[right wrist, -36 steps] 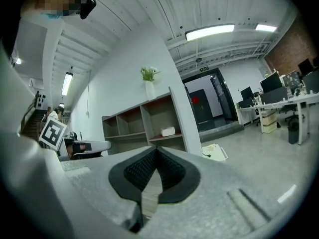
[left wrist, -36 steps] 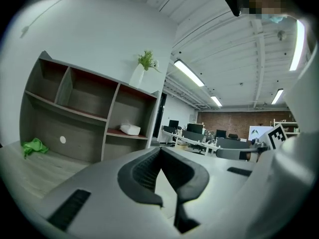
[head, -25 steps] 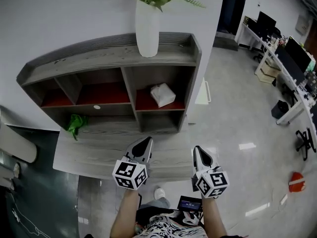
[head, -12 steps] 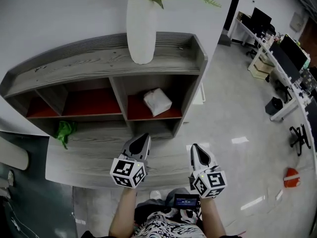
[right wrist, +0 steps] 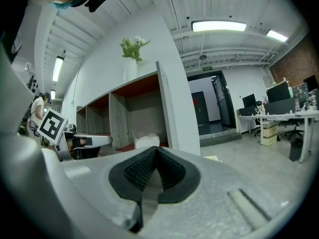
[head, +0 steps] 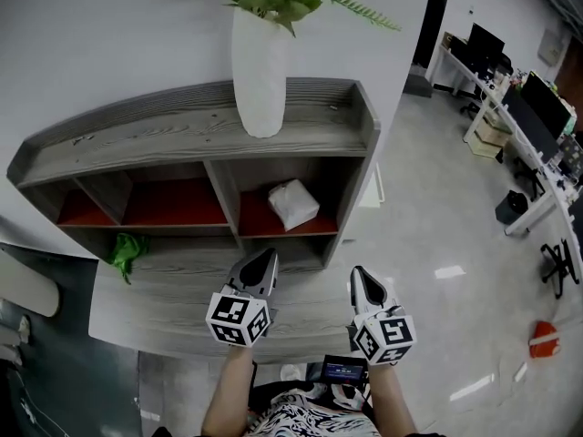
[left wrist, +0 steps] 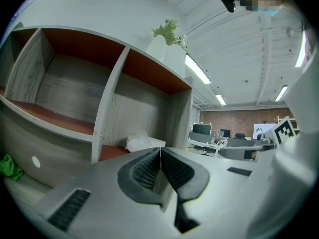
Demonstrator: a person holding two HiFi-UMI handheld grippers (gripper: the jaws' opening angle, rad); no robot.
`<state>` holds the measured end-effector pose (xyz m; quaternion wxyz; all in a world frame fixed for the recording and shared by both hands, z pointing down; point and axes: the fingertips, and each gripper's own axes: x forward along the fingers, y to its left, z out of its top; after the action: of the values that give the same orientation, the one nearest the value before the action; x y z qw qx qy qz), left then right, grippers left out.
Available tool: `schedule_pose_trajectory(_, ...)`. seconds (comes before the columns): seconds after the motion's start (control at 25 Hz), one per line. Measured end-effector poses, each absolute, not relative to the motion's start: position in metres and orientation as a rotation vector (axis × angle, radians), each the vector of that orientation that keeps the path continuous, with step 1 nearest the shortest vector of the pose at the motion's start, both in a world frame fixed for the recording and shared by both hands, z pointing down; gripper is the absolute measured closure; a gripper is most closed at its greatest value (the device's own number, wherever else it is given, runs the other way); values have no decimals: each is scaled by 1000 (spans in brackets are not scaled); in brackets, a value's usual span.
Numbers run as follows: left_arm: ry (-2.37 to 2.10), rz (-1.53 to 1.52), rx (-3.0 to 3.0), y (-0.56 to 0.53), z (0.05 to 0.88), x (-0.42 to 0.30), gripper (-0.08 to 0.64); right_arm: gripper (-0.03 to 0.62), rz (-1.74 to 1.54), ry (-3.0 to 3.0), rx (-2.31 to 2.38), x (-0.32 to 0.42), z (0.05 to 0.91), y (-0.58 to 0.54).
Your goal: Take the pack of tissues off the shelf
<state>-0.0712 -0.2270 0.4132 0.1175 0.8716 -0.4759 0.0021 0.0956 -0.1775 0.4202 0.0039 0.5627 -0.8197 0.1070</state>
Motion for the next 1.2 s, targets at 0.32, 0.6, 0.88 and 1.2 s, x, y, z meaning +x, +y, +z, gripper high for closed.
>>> schedule_pose_trajectory(0.32,-1394,-1,2503,-233,418,-67,551,589,375,-2601,1717,92,427,-192)
schedule_pose_trajectory(0.6,-1419,0,2485,-245,422,-62,551,589,398,-2601,1687,98,436,-199)
schedule_pose_trajectory(0.88,-1474,57,2468,-263,433,-53,549,589,433,-2580,1699,116,445,-212)
schedule_pose_trajectory(1.2,-1504,119,2465,-285,440,-45,509,589,484,-2556,1698,130,459,-228)
